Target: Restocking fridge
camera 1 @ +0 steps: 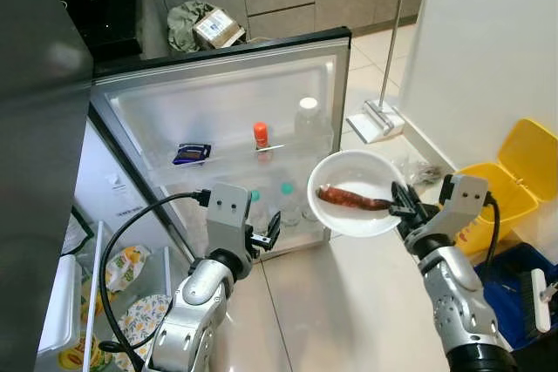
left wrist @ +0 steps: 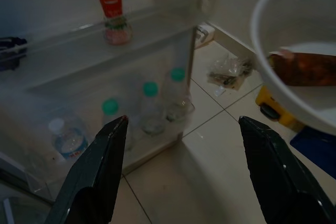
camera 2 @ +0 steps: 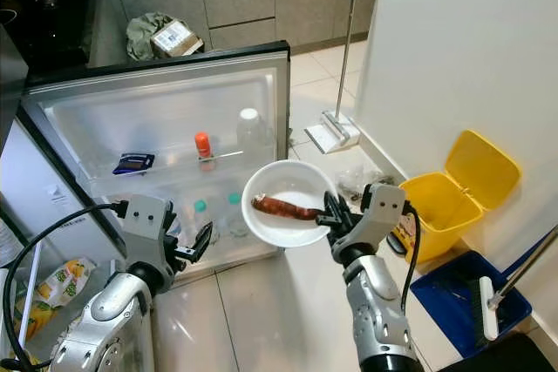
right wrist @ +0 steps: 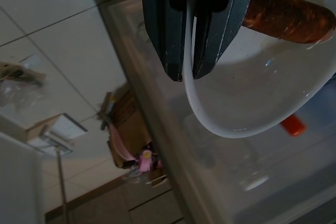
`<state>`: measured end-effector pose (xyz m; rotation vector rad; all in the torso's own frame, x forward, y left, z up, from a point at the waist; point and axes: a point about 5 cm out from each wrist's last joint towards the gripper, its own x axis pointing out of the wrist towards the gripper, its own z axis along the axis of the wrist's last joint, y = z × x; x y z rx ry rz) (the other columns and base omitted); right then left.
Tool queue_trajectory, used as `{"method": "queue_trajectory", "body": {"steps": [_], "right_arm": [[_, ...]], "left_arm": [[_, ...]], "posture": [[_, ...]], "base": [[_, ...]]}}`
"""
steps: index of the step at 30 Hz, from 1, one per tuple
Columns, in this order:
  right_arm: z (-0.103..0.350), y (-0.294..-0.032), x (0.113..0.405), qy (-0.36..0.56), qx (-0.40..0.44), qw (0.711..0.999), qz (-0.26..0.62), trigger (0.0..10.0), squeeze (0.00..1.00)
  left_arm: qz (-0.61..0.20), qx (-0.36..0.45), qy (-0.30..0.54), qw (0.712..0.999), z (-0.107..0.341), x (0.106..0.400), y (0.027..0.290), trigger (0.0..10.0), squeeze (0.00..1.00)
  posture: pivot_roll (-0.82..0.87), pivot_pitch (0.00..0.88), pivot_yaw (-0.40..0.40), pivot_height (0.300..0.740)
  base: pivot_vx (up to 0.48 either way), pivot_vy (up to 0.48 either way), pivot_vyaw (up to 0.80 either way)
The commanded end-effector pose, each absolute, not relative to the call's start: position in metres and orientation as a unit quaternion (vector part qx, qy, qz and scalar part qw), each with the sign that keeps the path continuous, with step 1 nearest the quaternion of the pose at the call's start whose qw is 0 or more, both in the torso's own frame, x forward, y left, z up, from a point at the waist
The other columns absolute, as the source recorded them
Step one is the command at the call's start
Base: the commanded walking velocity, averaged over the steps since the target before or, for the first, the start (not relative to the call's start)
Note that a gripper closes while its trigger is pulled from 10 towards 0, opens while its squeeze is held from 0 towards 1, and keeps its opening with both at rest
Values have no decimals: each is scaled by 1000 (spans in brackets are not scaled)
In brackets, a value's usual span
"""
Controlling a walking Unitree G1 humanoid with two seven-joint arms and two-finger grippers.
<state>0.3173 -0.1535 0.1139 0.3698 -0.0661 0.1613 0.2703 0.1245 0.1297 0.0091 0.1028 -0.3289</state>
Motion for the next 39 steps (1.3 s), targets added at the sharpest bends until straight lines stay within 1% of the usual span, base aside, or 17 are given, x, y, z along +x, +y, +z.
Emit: {"method": "queue_trajectory", "body": {"steps": [1,7,11,23,33,39], "right_arm": [[115,-151,316,-37,190,977,88,10000,0],[116,-145,317,-35,234,967,91,10000,0],[118,-145,318,-35,247,964,90,10000,0],[116,-133,313,-28,244,963,110,10000,0],[114,-133,313,-19,244,963,112,10000,0],[113,-132,311,-17,228,966,120,10000,0]], "left_arm": [[-164,7,60,985,127,268,124,10000,0],[-162,13,62,985,125,268,124,10000,0],[-161,14,64,985,124,268,123,10000,0],[-163,19,61,985,125,269,117,10000,0],[-159,27,64,985,123,268,118,10000,0],[-155,10,62,986,124,267,119,10000,0]], "posture": [[-92,120,59,717],[-90,120,57,717],[-89,119,55,717],[-93,118,53,717],[-92,118,52,717],[-92,118,51,717]], "base": [[0,0,0],[0,0,0],[0,0,0],[0,0,0],[0,0,0],[0,0,0]]}}
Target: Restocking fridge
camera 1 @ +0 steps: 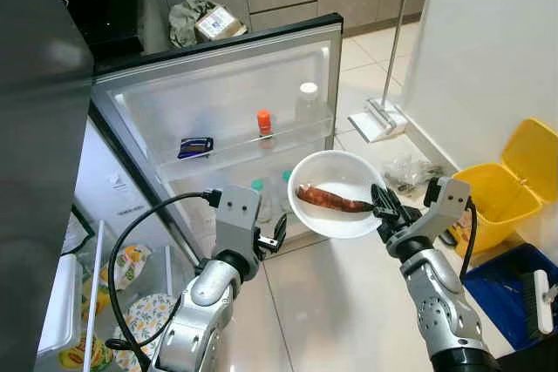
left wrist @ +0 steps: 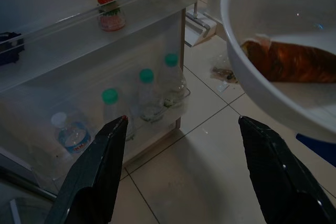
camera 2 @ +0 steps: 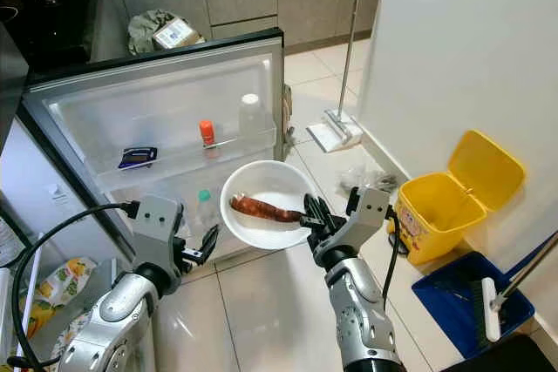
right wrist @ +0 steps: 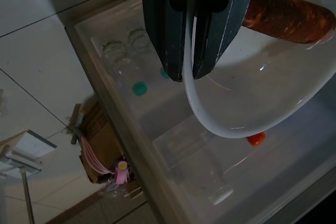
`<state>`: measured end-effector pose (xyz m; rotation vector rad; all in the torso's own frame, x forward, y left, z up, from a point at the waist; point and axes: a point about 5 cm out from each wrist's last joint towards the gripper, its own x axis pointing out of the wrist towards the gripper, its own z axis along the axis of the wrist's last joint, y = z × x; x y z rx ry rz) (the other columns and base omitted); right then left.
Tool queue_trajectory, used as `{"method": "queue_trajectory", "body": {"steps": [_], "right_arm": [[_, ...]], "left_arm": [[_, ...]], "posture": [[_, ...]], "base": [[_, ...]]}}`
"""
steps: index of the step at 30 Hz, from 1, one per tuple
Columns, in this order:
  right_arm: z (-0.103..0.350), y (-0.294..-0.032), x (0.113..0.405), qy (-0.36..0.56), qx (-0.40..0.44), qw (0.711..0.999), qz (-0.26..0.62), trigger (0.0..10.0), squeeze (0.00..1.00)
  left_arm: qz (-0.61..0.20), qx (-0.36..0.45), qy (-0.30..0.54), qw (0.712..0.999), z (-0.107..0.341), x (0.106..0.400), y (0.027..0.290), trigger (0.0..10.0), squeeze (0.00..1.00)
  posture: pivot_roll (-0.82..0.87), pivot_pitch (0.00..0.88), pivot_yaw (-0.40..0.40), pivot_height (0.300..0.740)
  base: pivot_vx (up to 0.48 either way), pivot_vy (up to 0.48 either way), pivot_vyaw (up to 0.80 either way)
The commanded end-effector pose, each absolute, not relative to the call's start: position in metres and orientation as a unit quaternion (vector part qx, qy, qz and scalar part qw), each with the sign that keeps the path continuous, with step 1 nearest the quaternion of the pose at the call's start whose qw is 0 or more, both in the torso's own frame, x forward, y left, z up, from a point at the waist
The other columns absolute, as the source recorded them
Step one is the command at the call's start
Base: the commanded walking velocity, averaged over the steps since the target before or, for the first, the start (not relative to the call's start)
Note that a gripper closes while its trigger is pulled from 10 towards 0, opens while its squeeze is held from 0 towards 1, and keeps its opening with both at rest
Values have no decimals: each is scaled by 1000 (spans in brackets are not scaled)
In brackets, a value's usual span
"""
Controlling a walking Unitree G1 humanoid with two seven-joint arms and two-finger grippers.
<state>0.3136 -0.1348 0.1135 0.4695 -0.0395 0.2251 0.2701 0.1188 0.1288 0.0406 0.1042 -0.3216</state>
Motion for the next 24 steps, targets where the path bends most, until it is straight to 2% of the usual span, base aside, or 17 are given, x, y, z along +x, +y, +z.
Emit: {"method": "queue_trajectory", "body": {"steps": [1,24], "right_arm": [[113,-132,311,-17,228,966,120,10000,0],[112,-133,312,-16,213,970,120,10000,0]], "left_arm": [[-155,10,62,986,124,267,119,10000,0],[-157,31,60,985,122,268,118,10000,0]], "posture": [[-92,118,51,717],[-94,111,47,717]], "base": [[0,0,0],[0,-12,0]]}}
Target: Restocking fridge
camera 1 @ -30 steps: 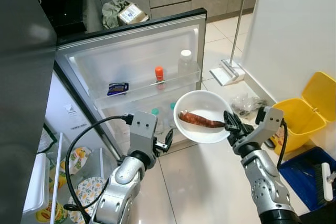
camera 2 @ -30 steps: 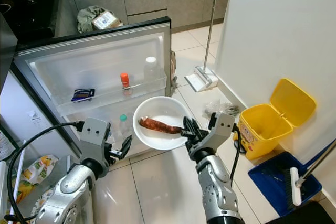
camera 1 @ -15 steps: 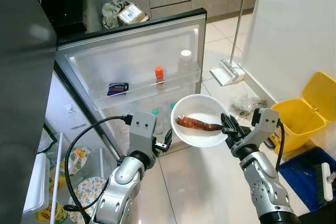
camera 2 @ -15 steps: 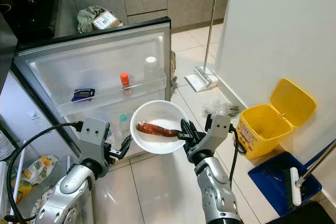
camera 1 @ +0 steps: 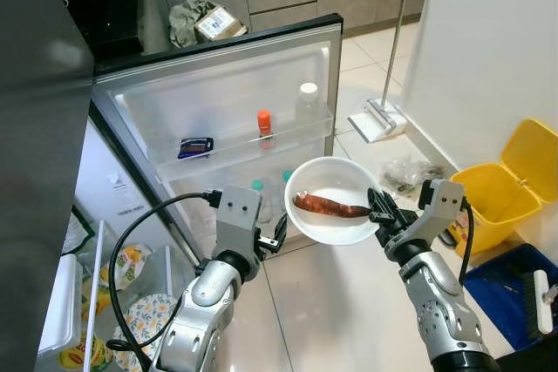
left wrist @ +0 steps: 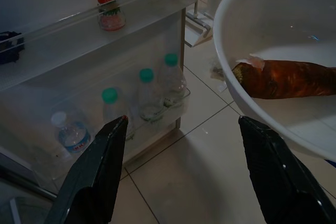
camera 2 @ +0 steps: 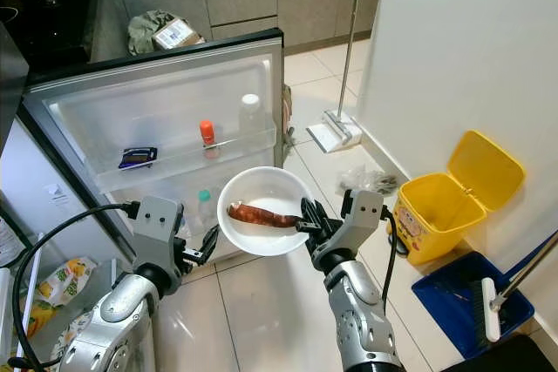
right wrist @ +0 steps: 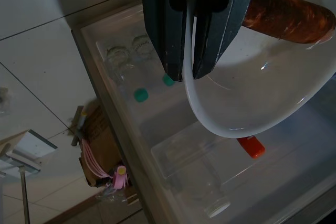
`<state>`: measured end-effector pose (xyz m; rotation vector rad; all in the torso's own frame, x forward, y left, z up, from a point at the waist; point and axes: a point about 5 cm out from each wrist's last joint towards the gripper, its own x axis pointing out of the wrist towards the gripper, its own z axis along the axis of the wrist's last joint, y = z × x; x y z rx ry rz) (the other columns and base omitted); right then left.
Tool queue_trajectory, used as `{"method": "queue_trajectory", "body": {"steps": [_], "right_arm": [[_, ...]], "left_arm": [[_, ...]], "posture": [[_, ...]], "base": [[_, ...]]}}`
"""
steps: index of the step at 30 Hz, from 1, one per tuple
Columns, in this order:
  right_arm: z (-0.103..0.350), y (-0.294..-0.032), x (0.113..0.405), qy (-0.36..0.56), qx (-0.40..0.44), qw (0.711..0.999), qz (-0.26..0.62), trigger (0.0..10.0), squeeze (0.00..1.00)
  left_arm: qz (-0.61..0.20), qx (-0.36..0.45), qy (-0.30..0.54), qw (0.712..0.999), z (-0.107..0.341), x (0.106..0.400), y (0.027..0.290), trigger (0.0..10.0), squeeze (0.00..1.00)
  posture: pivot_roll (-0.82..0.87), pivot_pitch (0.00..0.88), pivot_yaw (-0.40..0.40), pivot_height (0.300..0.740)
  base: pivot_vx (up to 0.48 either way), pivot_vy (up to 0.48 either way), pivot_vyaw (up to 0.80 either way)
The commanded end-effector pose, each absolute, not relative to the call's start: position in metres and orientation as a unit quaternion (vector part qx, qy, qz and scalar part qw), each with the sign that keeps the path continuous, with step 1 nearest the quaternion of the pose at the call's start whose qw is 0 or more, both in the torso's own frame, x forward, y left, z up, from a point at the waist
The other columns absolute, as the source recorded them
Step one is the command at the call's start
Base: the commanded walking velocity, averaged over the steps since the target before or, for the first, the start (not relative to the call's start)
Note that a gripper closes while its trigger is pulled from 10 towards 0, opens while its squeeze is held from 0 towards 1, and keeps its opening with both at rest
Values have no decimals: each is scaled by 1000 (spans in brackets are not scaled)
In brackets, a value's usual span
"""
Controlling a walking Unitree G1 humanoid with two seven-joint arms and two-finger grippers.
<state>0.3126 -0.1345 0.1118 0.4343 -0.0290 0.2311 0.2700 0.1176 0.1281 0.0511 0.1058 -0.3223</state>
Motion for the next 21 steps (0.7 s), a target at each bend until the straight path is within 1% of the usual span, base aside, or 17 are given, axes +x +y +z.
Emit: {"method": "queue_trajectory", "body": {"steps": [1,3,4,17,21], "right_arm": [[112,-133,312,-16,213,970,120,10000,0],[112,-133,312,-16,213,970,120,10000,0],[112,-133,312,-16,213,970,120,10000,0],[112,-133,312,-15,210,970,120,10000,0],[111,-132,311,-14,201,970,133,10000,0]], "left_arm": [[-157,31,60,985,122,268,118,10000,0],[-157,31,60,985,122,268,118,10000,0],[-158,34,59,985,122,268,118,10000,0],[-162,35,54,985,123,269,117,10000,0],[-160,34,54,985,124,269,118,10000,0]], "posture": [[-94,111,47,717],[-94,111,47,717],[-94,111,47,717],[-96,110,48,717],[-96,110,49,717]], "base": [[0,-266,0],[0,-266,0],[352,0,0],[465,0,0],[453,0,0]]}}
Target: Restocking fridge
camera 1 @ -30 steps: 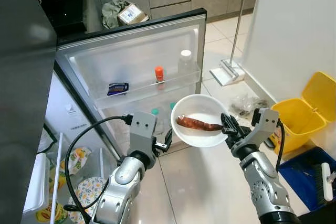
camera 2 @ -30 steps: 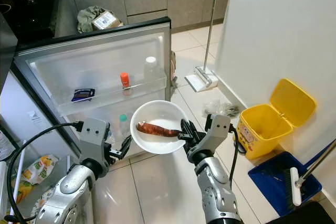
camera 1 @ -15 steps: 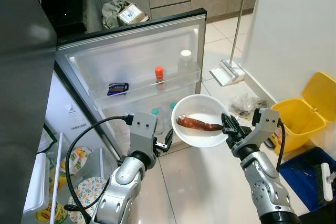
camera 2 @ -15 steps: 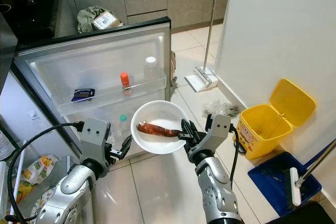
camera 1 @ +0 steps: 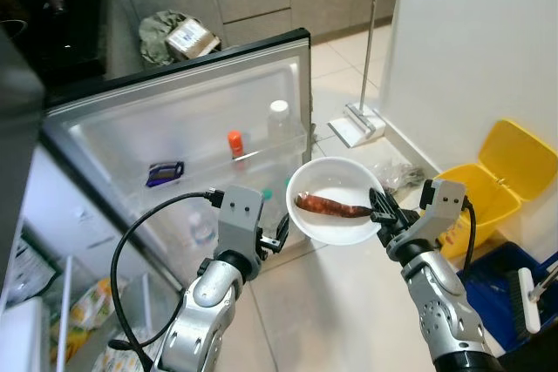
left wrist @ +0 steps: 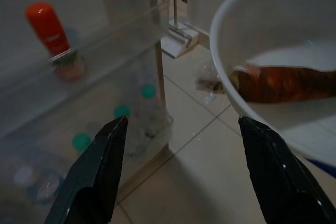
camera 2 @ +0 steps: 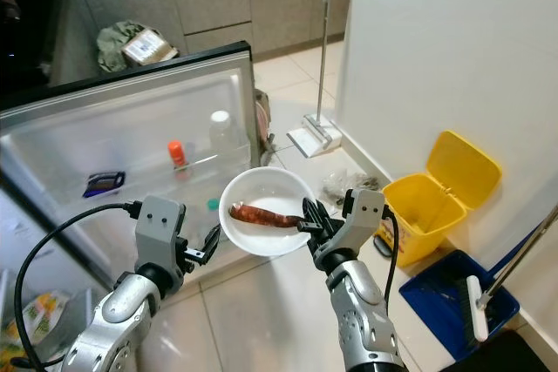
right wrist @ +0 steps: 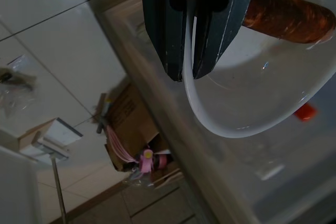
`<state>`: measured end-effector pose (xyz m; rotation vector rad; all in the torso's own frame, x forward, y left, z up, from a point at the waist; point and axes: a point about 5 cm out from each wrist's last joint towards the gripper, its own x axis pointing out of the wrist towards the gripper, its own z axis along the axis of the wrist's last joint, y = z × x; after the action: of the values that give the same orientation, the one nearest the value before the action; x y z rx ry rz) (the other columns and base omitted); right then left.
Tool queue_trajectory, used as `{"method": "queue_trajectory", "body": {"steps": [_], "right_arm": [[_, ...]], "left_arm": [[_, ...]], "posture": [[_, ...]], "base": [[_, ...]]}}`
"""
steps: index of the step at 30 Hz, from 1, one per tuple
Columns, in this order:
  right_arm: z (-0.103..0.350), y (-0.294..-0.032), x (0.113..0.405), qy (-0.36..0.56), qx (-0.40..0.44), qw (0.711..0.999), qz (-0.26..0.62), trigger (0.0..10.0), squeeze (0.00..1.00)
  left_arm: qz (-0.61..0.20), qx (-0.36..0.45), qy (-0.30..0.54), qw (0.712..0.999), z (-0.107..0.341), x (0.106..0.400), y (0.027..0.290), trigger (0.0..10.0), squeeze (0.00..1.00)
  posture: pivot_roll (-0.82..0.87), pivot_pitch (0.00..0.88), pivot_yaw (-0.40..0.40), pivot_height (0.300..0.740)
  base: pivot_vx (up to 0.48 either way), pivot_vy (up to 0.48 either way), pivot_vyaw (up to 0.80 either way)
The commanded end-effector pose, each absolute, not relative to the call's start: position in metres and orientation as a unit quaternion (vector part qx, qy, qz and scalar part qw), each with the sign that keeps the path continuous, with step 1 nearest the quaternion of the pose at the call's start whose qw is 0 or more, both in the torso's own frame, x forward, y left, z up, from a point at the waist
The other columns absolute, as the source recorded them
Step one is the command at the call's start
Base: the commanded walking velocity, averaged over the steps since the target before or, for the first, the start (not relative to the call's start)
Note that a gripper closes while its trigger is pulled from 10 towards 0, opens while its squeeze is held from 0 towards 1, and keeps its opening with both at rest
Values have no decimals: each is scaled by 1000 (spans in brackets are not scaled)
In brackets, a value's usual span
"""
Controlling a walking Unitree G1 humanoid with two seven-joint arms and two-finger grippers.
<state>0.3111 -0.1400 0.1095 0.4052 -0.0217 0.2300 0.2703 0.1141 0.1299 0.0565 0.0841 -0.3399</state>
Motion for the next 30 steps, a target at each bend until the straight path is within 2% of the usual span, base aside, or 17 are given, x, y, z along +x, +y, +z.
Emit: {"method": "queue_trajectory", "body": {"steps": [1,15,22,30], "right_arm": [[111,-130,309,-13,196,970,143,10000,0],[107,-102,289,14,173,941,292,10000,0],[105,-98,282,24,170,928,332,10000,0],[101,-99,279,35,171,926,336,10000,0]], "left_arm": [[-158,30,53,986,124,269,119,10000,0],[-153,15,45,987,124,262,129,10000,0],[-153,18,48,987,121,258,133,10000,0],[-159,45,64,984,110,252,134,10000,0]], "posture": [[-96,110,49,717],[-94,110,48,717],[-93,111,48,717],[-92,111,48,717]], "base": [[386,0,0],[20,0,0],[0,0,0],[0,0,0]]}}
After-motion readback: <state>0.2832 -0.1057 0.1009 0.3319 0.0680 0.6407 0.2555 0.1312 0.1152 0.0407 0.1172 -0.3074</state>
